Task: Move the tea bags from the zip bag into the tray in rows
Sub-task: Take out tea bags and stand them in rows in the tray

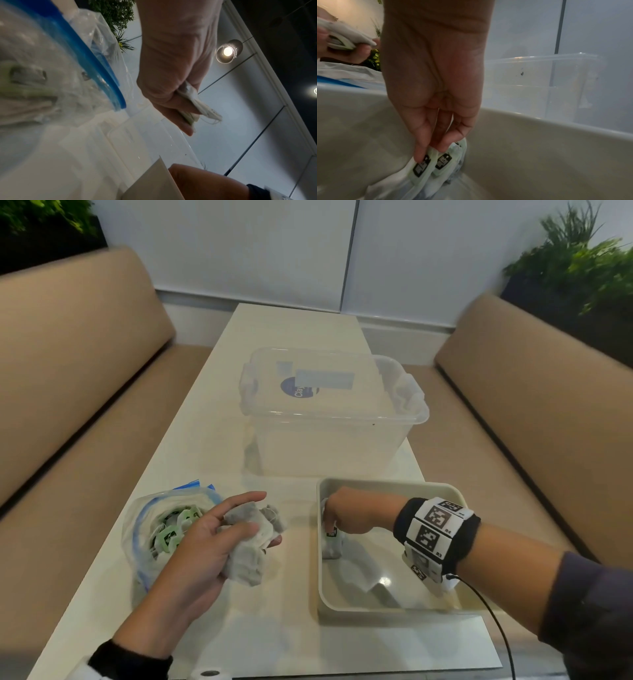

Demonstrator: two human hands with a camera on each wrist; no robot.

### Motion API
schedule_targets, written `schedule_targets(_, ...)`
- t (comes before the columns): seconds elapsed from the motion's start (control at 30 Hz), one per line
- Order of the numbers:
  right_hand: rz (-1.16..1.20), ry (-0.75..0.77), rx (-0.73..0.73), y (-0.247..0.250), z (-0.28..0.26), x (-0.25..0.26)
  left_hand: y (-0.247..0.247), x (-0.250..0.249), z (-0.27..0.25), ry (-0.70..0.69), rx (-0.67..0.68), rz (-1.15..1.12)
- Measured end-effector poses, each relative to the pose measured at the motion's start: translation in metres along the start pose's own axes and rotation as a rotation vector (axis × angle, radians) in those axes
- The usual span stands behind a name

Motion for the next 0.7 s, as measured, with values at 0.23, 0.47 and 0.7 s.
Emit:
schedule_targets(0.23,0.095,0.134,-0.343,0.045,-0.05,0.026,-0.018,-0.004,0.0,0.018,-0.007,-0.051)
schedule_targets(0.47,0.279,0.583,-0.362,0.068,-0.102,0.085,-0.037,-0.012,0.001,0.033,0.072,-0.057)
schedule_targets(0.7,0.373,0.562,-0.403,0.067,-0.102,0.082,-0.04,-0.017,-0.004,0.075,0.16,-0.11)
Point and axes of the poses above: each hand's wrist, its own z-axis towards the middle knuckle, its own y-axis out of the back of the hand, x = y × z, the point moved 3 cm from there along z, towards the middle knuckle, and after that the axes turned 14 degrees about z, right-handed, at the moved point
